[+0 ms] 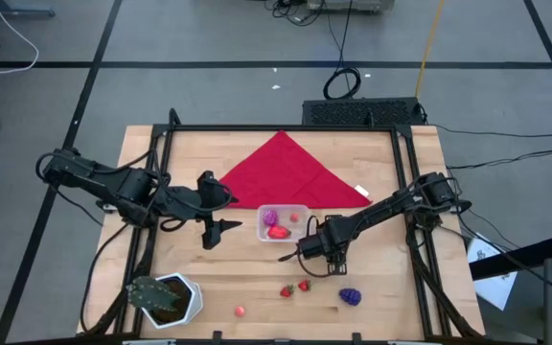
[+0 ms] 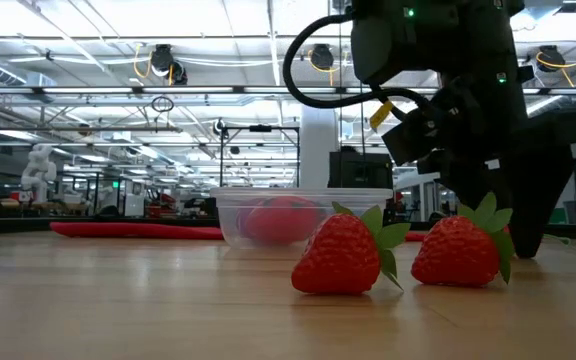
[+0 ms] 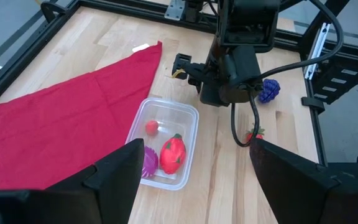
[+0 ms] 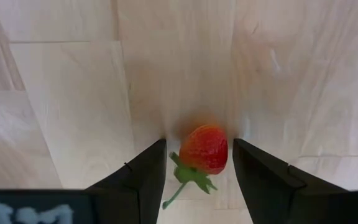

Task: Pick and placing Produce into tupperware
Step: Put the top red strawberry in the transparent bin

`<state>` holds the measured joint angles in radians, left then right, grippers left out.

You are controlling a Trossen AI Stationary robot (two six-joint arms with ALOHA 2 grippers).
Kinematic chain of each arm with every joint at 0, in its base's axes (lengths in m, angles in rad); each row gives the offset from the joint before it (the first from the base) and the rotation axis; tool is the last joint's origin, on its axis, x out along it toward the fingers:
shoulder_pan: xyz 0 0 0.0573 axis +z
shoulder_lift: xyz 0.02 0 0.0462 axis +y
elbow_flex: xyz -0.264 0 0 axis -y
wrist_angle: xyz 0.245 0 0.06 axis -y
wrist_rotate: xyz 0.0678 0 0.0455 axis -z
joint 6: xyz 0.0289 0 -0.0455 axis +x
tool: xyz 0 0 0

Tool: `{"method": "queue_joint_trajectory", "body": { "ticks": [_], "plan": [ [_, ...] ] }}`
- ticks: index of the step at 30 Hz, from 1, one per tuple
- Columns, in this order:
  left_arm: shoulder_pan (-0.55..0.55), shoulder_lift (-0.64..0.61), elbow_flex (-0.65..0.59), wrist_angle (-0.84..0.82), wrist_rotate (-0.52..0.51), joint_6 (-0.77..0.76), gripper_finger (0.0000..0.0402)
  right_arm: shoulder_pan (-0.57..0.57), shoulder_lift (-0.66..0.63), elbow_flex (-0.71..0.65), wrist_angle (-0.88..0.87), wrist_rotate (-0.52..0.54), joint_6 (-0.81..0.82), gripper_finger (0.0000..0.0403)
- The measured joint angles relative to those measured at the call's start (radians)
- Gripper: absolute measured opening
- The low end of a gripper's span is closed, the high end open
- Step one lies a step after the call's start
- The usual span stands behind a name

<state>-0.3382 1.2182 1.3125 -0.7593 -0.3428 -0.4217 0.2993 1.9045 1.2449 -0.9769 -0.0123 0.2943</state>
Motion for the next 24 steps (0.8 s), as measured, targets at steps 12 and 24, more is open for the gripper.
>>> {"method": "queue_joint_trajectory", "body": {
  "ticks": [12, 24],
  "plan": [
    [0.0, 0.0, 0.0, 0.0, 0.0, -0.002, 0.0296, 0.001, 0.0, -0.001, 0.004, 0.0, 0.0, 0.0122],
    [0.0, 0.0, 0.0, 0.0, 0.0, -0.002, 0.0296, -0.002, -0.021, -0.004, -0.007, 0.019, 0.003, 0.0101]
  ]
}}
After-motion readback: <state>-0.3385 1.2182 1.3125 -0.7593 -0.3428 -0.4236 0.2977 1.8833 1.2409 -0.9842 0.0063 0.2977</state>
